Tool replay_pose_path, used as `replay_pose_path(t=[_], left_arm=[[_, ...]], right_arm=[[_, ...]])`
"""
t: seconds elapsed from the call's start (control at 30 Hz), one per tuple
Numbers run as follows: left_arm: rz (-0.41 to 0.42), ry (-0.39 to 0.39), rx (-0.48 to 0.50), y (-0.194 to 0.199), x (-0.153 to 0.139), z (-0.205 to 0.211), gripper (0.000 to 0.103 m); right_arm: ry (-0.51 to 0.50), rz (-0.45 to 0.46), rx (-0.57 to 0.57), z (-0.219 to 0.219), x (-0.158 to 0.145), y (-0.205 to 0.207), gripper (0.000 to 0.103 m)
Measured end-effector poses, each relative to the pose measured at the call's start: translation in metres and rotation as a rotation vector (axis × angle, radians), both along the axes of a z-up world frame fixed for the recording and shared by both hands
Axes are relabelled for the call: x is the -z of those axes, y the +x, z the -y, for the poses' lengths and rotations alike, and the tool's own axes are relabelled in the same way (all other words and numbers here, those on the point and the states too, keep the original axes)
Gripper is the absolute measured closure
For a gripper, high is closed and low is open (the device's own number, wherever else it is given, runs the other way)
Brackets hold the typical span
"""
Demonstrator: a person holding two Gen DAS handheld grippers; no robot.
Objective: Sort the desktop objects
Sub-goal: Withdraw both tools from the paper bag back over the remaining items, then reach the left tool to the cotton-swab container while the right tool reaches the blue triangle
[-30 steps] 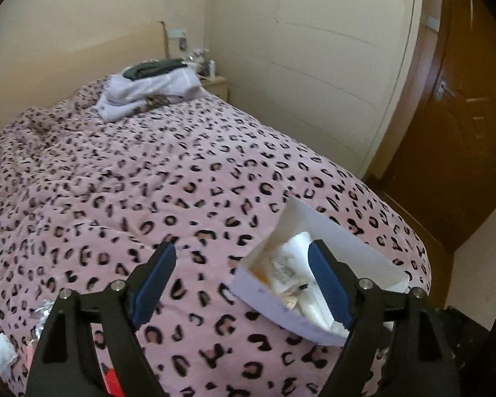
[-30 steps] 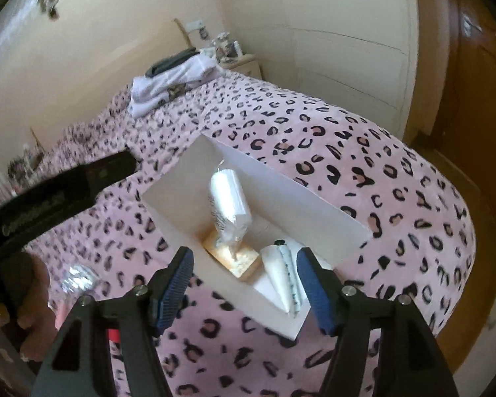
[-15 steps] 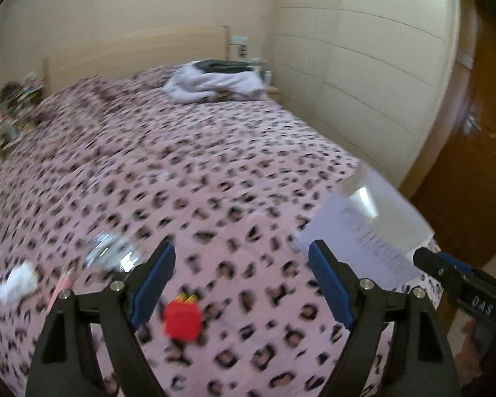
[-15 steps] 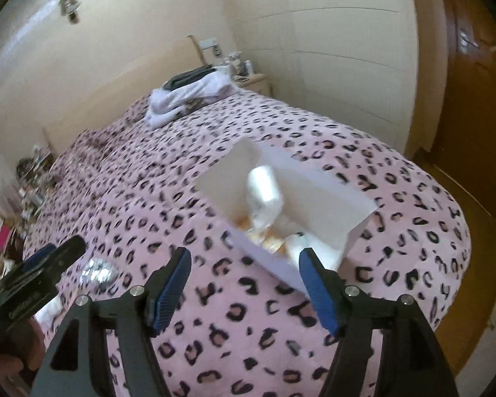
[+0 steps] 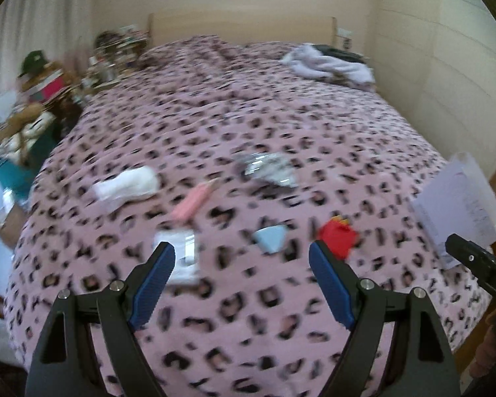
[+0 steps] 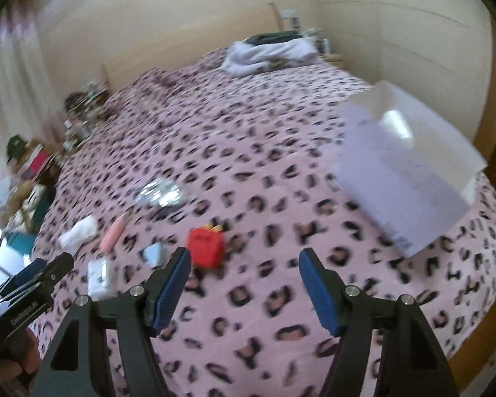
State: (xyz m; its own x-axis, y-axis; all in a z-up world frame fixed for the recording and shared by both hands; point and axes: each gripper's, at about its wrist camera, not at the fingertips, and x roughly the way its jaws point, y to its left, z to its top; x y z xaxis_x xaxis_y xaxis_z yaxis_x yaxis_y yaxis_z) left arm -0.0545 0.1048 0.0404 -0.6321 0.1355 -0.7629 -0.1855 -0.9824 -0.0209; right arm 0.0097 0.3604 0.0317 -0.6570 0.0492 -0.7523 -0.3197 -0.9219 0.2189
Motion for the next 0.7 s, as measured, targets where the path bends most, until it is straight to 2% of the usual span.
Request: replay_pose_path(t=[0.2, 0.37, 0.7], left_arm=[[0.005, -0.016, -0.077, 0.01, 0.007, 0.047, 0.019], [0.026, -0.004, -0.118, 0.016, 0.016, 0.077, 0.019], [0.09, -0.006, -0.217, 0.022, 0.048, 0.132, 0.019]], right_arm=[[0.018, 0.024, -0.098, 0.058, 0.009, -0.009, 0.033], [0.092, 0.054, -0.171, 0.104, 0.016, -0.014, 0.033], [0.185, 0.105, -0.26, 0.165, 0.038, -0.024, 0.033]])
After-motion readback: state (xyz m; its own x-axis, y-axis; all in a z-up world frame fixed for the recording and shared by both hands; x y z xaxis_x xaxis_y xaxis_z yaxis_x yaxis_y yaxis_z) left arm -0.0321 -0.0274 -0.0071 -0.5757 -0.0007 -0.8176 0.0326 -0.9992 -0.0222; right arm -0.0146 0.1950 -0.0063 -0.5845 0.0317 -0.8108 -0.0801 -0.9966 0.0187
